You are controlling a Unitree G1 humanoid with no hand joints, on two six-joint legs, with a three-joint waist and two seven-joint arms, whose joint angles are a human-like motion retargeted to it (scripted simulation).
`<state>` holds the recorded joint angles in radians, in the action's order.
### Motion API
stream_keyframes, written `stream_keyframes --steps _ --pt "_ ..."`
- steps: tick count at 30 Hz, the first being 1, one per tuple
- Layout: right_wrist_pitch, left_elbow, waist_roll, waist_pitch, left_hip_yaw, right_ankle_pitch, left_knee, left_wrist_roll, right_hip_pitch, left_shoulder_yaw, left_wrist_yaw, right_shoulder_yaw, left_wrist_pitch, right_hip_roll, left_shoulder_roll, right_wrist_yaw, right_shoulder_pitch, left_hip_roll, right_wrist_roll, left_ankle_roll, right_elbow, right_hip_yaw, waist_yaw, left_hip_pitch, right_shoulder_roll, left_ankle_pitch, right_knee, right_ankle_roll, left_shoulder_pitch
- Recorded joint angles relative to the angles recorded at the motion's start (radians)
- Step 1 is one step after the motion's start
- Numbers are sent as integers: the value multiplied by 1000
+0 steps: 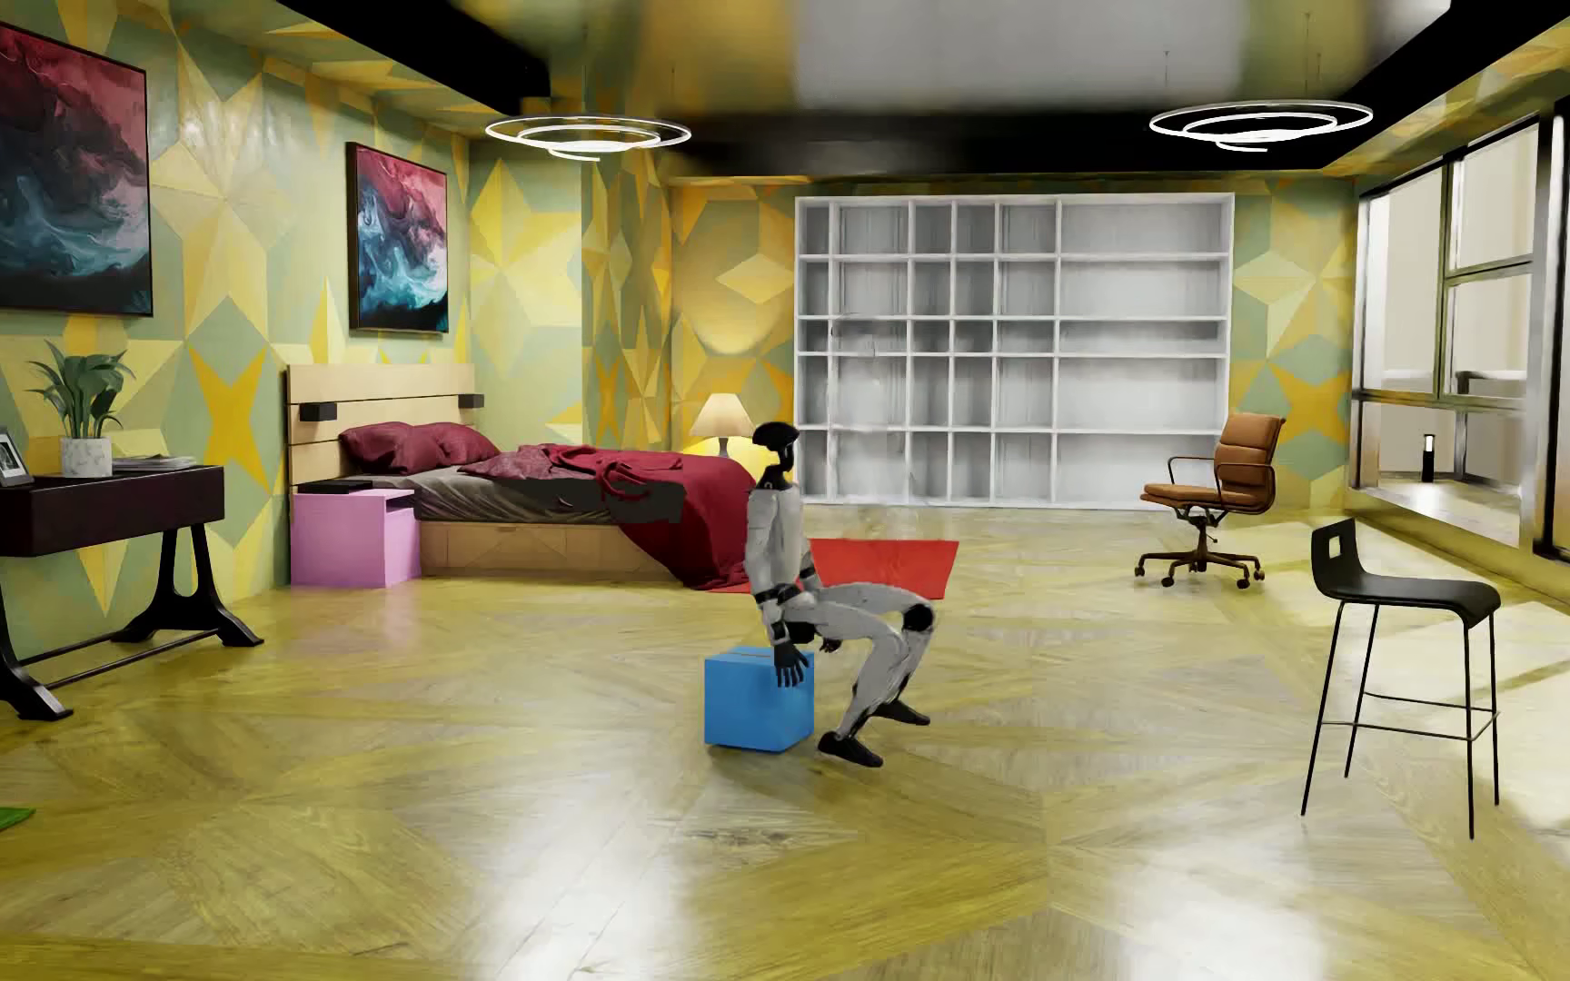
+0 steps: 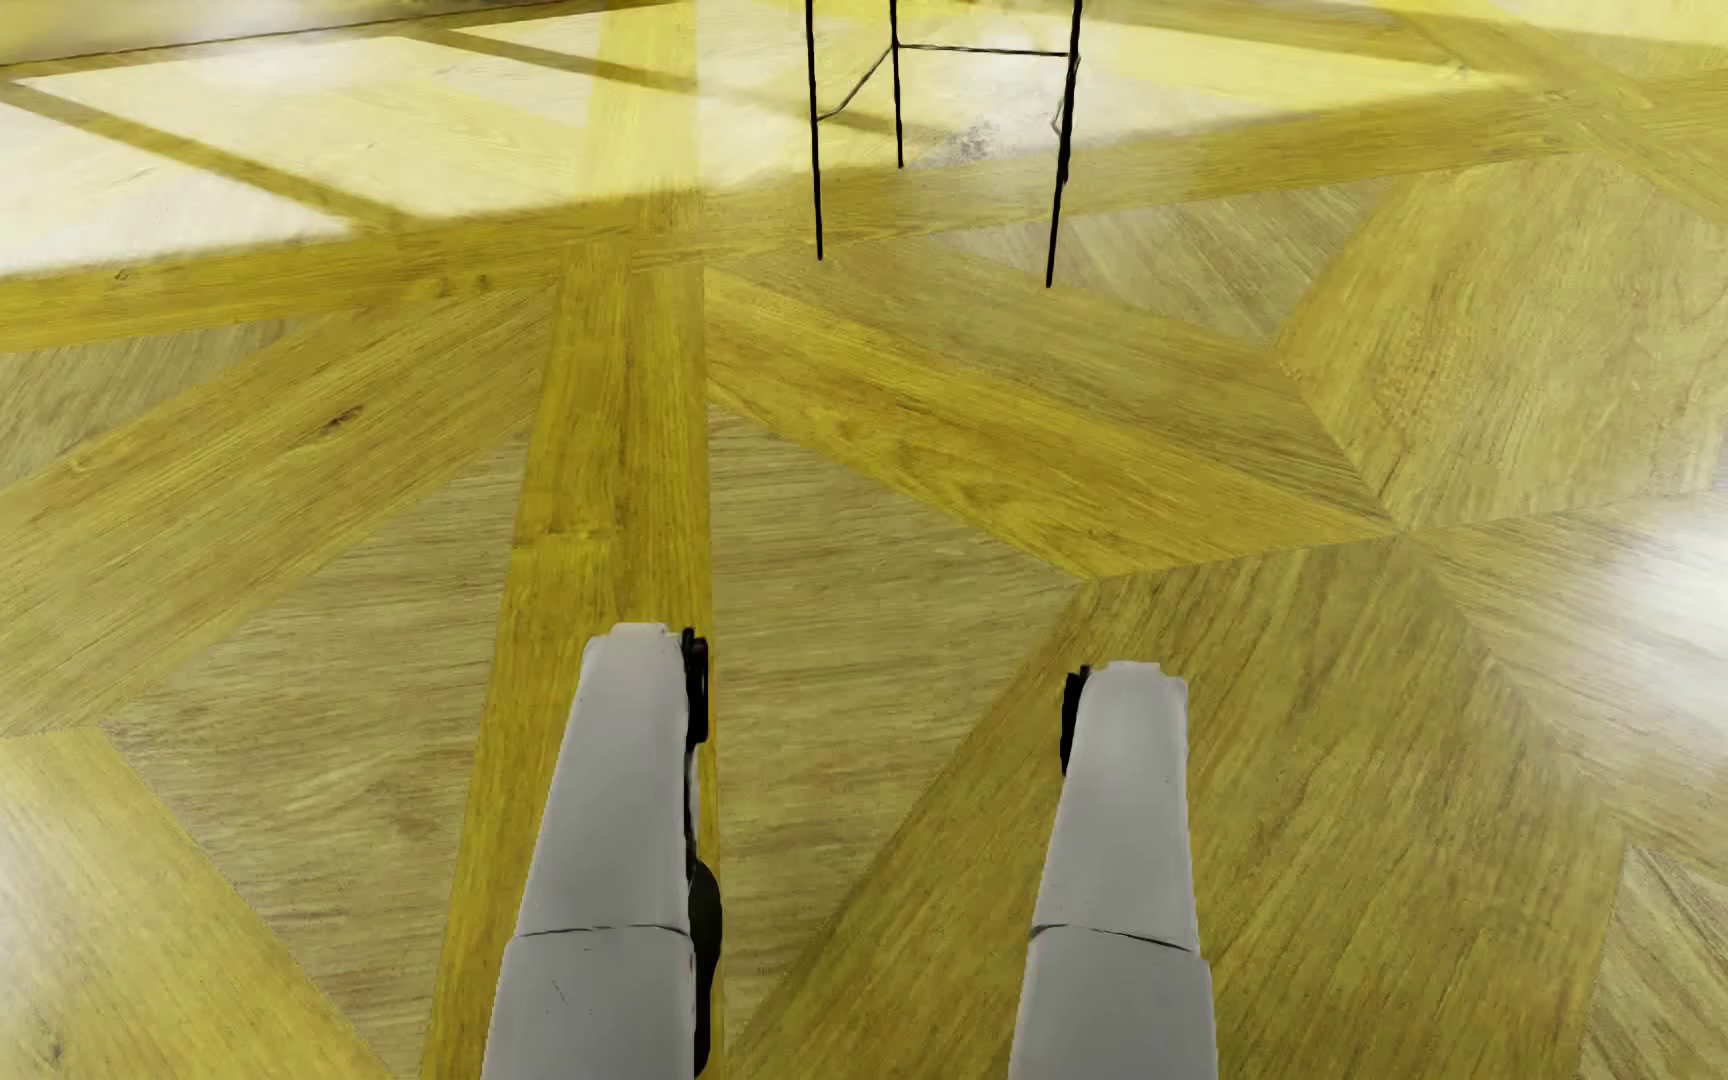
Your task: Get off of blue box
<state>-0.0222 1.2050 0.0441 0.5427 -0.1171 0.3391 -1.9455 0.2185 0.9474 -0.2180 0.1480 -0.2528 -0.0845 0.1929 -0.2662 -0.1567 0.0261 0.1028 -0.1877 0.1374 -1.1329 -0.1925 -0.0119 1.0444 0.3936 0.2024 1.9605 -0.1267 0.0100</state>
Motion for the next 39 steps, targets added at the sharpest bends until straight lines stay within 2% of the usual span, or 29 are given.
stream_keyframes --steps 2,5,7,13,19,22,24,26,27,28,30,31,32,34,35,36,37,38,39 --pt "-6 -40 1 -2 1 -1 2 8 -1 4 26 18 -6 1 10 -7 32 -5 22 -1 59 -2 -1 -6 -6 -3 1 1 28" --pt "-31 -88 1 -3 0 -3 6 16 -6 -16 45 -4 -18 2 17 -36 31 -13 1 -1 135 -5 -1 -18 8 -6 2 3 23" --pt "-42 -90 5 -3 1 -5 8 11 -8 -35 21 -33 -22 -2 20 -18 -2 -16 -28 -5 139 -5 1 -23 13 -8 1 6 -4" --pt "-26 -110 10 17 3 1 9 -7 -17 -75 -9 -62 -20 -3 7 40 -77 -20 -14 -9 97 -8 6 -36 15 -7 3 6 -62" --pt "-24 -128 10 73 2 38 9 -25 27 -74 -20 -59 -16 -13 9 44 -100 -9 -9 4 102 -15 10 0 23 1 8 14 -105" --pt "-27 -215 9 100 -4 49 0 -39 89 -54 -8 -5 -16 -23 -15 7 -59 3 24 15 239 -27 12 60 56 13 16 11 -106" --pt "-34 -348 7 108 -14 53 -12 -90 152 -8 -43 59 -20 -31 -52 20 11 13 54 28 447 -39 13 122 106 24 26 4 -78" --pt "-50 -564 0 114 -26 52 -29 -175 220 61 -146 116 -30 -46 -99 94 93 29 69 46 721 -51 16 188 165 35 39 3 -22" --pt "-57 -695 -4 118 -32 43 -37 -216 258 98 -228 127 -49 -54 -122 176 118 40 78 57 856 -57 17 222 197 40 45 2 3" --pt "-66 -838 -10 124 -38 34 -45 -237 294 127 -322 134 -77 -57 -147 284 130 49 46 68 983 -64 18 256 229 44 51 -4 20" --pt "-99 -1116 -23 151 -49 35 -57 -251 361 157 -495 117 -146 -60 -224 508 106 59 17 89 1179 -74 17 320 314 54 64 -10 3" --pt "-131 -1235 -31 168 -54 38 -60 -232 396 151 -561 81 -191 -65 -279 597 55 63 -13 99 1254 -77 17 352 368 59 68 -12 -30" --pt "-161 -1337 -41 187 -60 43 -61 -200 431 137 -566 22 -216 -69 -345 628 -30 67 -47 110 1313 -80 17 384 428 65 70 -16 -76" --pt "-201 -1482 -55 234 -70 52 -59 -166 491 68 -425 -186 -234 -69 -515 567 -302 71 -86 124 1382 -81 22 445 552 74 68 -27 -208" --pt "-215 -1530 -63 255 -76 55 -58 -181 522 0 -323 -349 -230 -73 -610 517 -485 79 -82 129 1401 -81 24 474 609 80 67 -33 -299" --pt "-230 -1555 -65 279 -82 61 -57 -201 545 -109 -277 -553 -242 -76 -698 479 -703 83 -69 132 1409 -78 25 497 654 89 63 -38 -415" --pt "-254 -1561 -64 295 -82 69 -55 -231 568 -240 -302 -767 -267 -74 -767 439 -928 79 -57 131 1412 -77 26 521 682 97 61 -44 -546" --pt "-269 -1556 -65 320 -80 76 -48 -264 583 -361 -317 -966 -275 -76 -820 467 -1142 77 -36 125 1420 -73 26 538 692 105 54 -44 -696" --pt "-281 -1548 -62 342 -77 84 -39 -283 595 -484 -343 -1120 -290 -75 -846 525 -1306 74 -17 124 1423 -74 24 551 693 113 44 -47 -849"
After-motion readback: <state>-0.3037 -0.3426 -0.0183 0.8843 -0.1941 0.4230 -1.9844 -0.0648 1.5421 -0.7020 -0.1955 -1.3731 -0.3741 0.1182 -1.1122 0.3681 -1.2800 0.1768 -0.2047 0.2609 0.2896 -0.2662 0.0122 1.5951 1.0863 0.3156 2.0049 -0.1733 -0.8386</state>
